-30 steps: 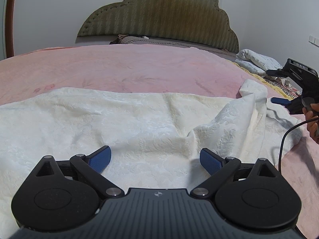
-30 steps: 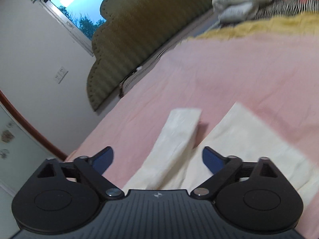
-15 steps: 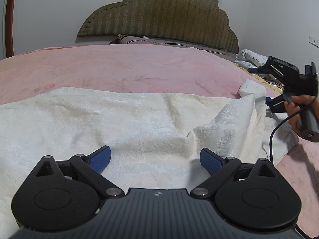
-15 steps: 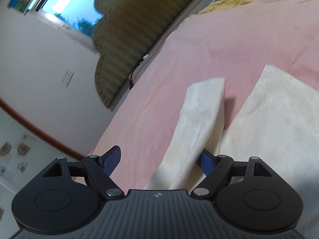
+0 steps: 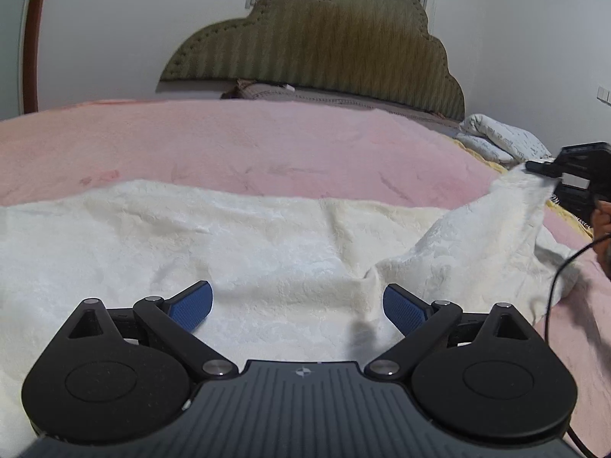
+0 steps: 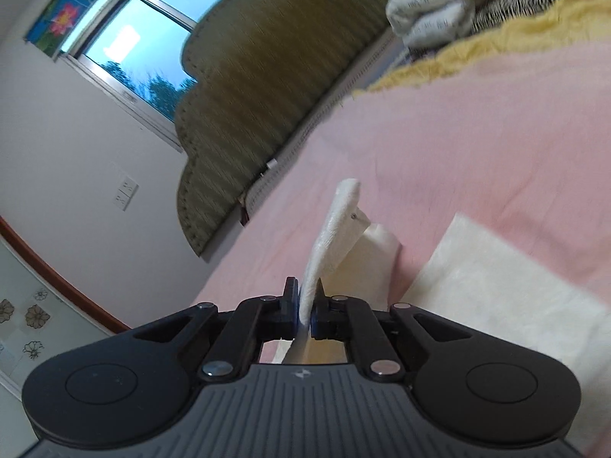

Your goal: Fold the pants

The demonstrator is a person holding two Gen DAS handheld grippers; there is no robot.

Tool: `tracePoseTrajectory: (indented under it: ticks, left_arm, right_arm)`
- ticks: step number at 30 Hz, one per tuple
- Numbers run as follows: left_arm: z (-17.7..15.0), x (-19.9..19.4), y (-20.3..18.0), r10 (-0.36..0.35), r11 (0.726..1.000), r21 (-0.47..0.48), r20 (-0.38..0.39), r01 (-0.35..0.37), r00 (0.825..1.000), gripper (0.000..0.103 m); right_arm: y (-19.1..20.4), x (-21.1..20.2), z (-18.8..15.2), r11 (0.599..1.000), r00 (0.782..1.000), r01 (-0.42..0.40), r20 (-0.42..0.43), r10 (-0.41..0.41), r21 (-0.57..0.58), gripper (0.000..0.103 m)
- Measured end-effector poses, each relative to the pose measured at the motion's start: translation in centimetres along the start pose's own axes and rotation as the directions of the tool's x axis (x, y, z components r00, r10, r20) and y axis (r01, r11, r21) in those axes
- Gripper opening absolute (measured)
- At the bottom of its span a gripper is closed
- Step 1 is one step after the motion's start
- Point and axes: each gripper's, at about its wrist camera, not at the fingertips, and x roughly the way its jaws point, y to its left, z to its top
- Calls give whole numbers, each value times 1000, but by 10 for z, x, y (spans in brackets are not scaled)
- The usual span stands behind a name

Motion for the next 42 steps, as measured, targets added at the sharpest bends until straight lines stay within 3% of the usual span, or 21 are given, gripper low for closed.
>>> tracePoseTrajectory:
  ticks: [3,6,9,12,14,17,19,20,22,25,31,33,35,38,39,40,41,42]
  left_arm:
    - [9,-11,-18,-54,998,35,16,54,998,97]
    - [14,-17,-54,-130,978,165,0,128,992,97]
    - [7,-21,-96,-190,921,347,-1,179,982,98]
    - [-7,-19,-133,-164,859,499,49,118,985,96]
    - [-14,-9,-150,-144,830,550,59,88,988,92]
    - [-16,13,-164,-119,807,585,30,79,992,72]
    - [-19,24,-170,-109,801,591,-8,92,994,49]
    - [-20,29,-169,-117,803,585,-27,111,993,44]
    - [-22,33,-165,-140,813,563,-58,148,988,24]
    - [-21,33,-159,-171,828,530,-69,181,983,5]
    - [5,36,-136,-176,891,420,-32,174,984,2]
    - [25,39,-125,-140,918,377,28,119,990,2]
    - [55,33,-112,-100,952,300,134,56,986,3]
    - [89,5,-96,-61,982,188,328,-2,943,3]
    - [94,-2,-95,-58,983,183,357,-9,932,3]
    - [94,-5,-97,-68,980,198,361,-5,930,1]
    - [90,-5,-101,-88,973,231,332,10,939,1]
    - [83,-1,-104,-118,966,253,283,44,952,1]
  right_arm:
    - [10,-22,8,999,999,-32,13,32,-25,6]
    - [16,-34,11,998,999,-52,15,52,-34,6]
    - [19,-38,13,997,997,-68,18,69,-35,6]
    - [16,-43,14,996,997,-80,20,80,-32,6]
    - [12,-44,15,996,996,-85,18,85,-29,6]
    - [6,-46,14,996,996,-89,8,90,-25,6]
    - [1,-46,14,996,996,-91,0,91,-18,6]
    - [-2,-46,14,996,996,-91,-3,91,-11,6]
    - [-9,-44,13,996,996,-88,-10,88,6,6]
    - [-21,-40,11,996,996,-85,-22,86,39,6]
    - [-20,-13,21,995,995,-87,-54,89,41,5]
    - [-9,5,31,995,993,-92,-77,94,24,5]
    - [13,11,41,986,985,-166,-39,165,-22,5]
    - [51,-11,47,914,922,-366,64,382,-176,5]
    - [59,-20,45,884,898,-403,81,432,-237,5]
    - [61,-27,42,868,888,-417,84,453,-268,5]
    - [58,-31,40,879,900,-396,76,429,-266,5]
    - [50,-31,37,904,926,-347,59,372,-248,5]
